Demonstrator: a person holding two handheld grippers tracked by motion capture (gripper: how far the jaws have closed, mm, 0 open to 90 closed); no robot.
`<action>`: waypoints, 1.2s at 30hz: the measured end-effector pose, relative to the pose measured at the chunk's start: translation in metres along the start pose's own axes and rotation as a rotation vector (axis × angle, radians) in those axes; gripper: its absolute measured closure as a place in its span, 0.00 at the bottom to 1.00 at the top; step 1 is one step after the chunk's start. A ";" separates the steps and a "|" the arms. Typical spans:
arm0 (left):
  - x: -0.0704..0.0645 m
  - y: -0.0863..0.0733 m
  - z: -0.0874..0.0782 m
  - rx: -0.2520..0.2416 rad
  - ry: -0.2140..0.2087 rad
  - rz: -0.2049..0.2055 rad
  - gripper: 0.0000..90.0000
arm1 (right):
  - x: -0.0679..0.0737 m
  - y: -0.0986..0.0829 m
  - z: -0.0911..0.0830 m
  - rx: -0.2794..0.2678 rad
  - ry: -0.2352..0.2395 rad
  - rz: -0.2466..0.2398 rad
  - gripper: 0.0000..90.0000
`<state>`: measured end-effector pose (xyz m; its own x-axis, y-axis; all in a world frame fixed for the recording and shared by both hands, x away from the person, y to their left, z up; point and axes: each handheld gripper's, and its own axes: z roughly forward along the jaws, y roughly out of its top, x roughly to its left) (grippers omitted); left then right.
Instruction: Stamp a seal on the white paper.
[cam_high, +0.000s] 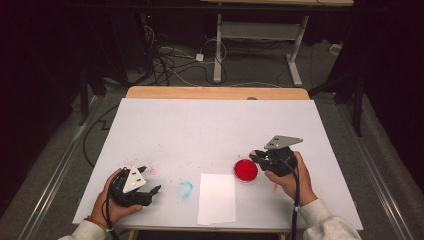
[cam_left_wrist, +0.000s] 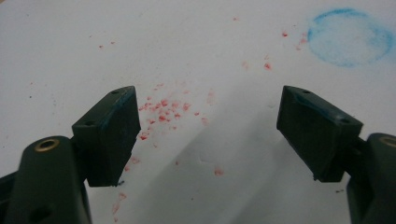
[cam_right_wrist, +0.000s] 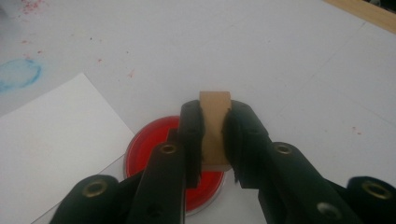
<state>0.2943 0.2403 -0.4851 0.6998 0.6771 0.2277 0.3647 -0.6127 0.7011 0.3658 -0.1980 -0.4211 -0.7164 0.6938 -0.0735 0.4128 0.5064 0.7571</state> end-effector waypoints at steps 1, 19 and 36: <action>0.000 0.000 0.000 0.000 0.003 0.001 0.23 | 0.000 0.000 -0.001 -0.004 0.000 0.002 0.85; -0.004 0.002 -0.002 0.002 0.008 0.027 0.23 | -0.002 0.007 -0.027 -0.084 -0.023 0.015 0.85; -0.005 0.003 -0.001 0.003 0.006 0.032 0.23 | 0.010 0.014 -0.039 -0.129 0.005 -0.010 0.85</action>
<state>0.2915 0.2356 -0.4830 0.7076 0.6594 0.2539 0.3441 -0.6354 0.6912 0.3427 -0.2043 -0.3854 -0.7231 0.6863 -0.0783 0.3299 0.4426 0.8338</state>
